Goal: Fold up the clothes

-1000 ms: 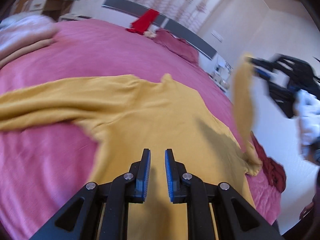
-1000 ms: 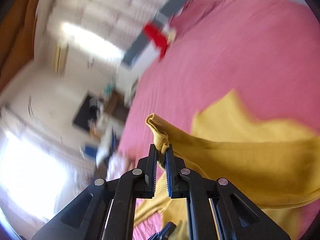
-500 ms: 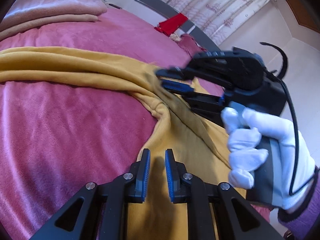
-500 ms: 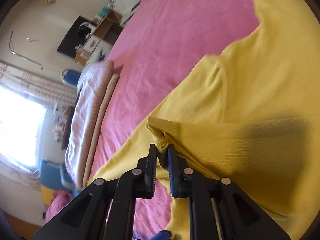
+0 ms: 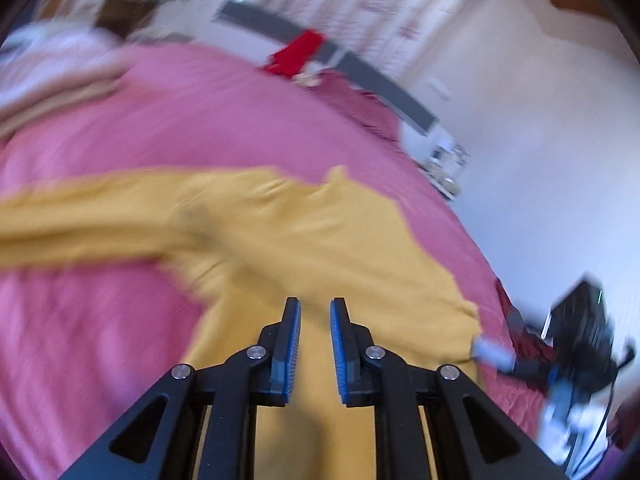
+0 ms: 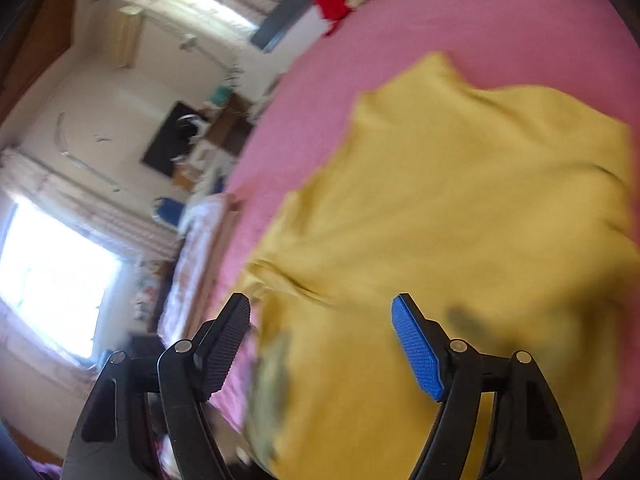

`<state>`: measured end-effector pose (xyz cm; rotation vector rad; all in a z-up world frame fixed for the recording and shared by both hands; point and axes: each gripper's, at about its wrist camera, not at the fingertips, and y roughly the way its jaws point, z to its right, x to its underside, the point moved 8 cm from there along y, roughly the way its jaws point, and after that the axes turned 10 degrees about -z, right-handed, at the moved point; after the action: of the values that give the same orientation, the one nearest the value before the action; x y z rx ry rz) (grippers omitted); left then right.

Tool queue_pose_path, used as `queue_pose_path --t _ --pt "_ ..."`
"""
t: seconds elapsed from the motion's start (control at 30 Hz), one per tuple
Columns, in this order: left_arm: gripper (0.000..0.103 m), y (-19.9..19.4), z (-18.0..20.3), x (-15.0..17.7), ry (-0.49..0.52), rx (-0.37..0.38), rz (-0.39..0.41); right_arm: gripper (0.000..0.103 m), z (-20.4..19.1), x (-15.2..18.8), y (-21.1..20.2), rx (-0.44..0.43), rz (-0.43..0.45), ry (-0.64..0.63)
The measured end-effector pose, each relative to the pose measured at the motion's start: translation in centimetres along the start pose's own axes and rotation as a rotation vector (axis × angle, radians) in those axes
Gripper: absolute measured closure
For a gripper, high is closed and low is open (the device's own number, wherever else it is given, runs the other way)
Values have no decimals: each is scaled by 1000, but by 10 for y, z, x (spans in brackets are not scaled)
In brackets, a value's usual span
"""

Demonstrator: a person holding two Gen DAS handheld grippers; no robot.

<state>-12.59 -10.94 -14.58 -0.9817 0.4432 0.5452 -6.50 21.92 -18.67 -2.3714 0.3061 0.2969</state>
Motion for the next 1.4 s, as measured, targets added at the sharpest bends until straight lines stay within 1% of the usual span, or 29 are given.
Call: queue_pose_path --t 0.03,0.13,0.2,0.27,0.3,0.37,0.4,0.43,0.47,0.5,0.53,0.57,0.63,0.67,0.73,0.77,0.8,0.83,0.87,0.93,1.03,1.07,1.1,1.2,1.27,1.3,1.33,1.37,1.4 --pt "88 13 12 -11 62 -16 0 28 20 8 -12 26 10 35" --pt "88 52 42 -40 242 -73 -11 31 67 22 -44 1 67 157" --pt "88 79 25 -38 289 -217 -118 38 84 21 -55 -21 75 208" --pt "89 92 -3 -28 265 -341 -244 39 93 17 -58 -7 88 235" --pt "89 88 -14 -22 258 -356 -272 39 96 15 -62 -3 98 246" --pt "89 64 -24 -15 282 -349 -219 39 99 9 -82 -10 151 241" --pt "89 54 -30 -13 293 -380 -203 39 101 5 -92 -8 178 238" --pt "89 43 -36 -12 304 -410 -187 39 105 -3 -102 16 206 228" --pt "89 33 -42 -10 314 -443 -169 39 110 -10 -113 36 215 222" --pt "89 26 -44 -12 317 -478 -145 40 118 -22 -115 76 209 223" --pt "91 24 -39 -16 309 -483 -132 42 126 -34 -118 116 203 226" --pt "91 24 -32 -20 303 -478 -117 44 136 -45 -118 156 196 238" --pt "91 29 4 -23 299 -384 -77 45 161 -67 -111 212 162 280" --pt "91 37 29 -21 320 -319 -77 45 171 -74 -107 207 143 308" --pt "90 62 91 -11 408 -181 -100 49 183 -86 -93 124 81 349" --pt "90 74 122 -3 466 -116 -115 54 188 -89 -88 108 71 368" --pt "90 88 153 7 535 -56 -131 62 192 -91 -84 83 61 385" --pt "90 105 186 20 622 -7 -154 70 193 -94 -81 28 47 389" --pt "89 122 207 32 692 3 -174 91 193 -96 -78 -10 29 395" --pt "87 155 245 54 824 16 -217 93 195 -105 -74 -6 19 406" --pt "91 184 256 77 878 -24 -286 94 199 -124 -85 28 51 376" --pt "91 185 257 81 901 -41 -280 95 200 -131 -88 39 62 366" --pt "91 182 258 83 916 -42 -270 96 201 -138 -92 50 72 356" --pt "91 175 263 86 940 -21 -263 96 204 -157 -102 84 104 326" --pt "90 169 258 80 905 3 -269 94 205 -168 -110 98 122 305" --pt "90 165 253 72 858 12 -253 91 199 -163 -114 65 122 293" --pt "90 160 248 63 811 21 -237 91 194 -157 -120 40 119 279" --pt "90 156 242 54 763 26 -220 81 189 -145 -126 53 109 257" --pt "90 154 231 41 708 12 -200 62 186 -129 -133 76 93 237"
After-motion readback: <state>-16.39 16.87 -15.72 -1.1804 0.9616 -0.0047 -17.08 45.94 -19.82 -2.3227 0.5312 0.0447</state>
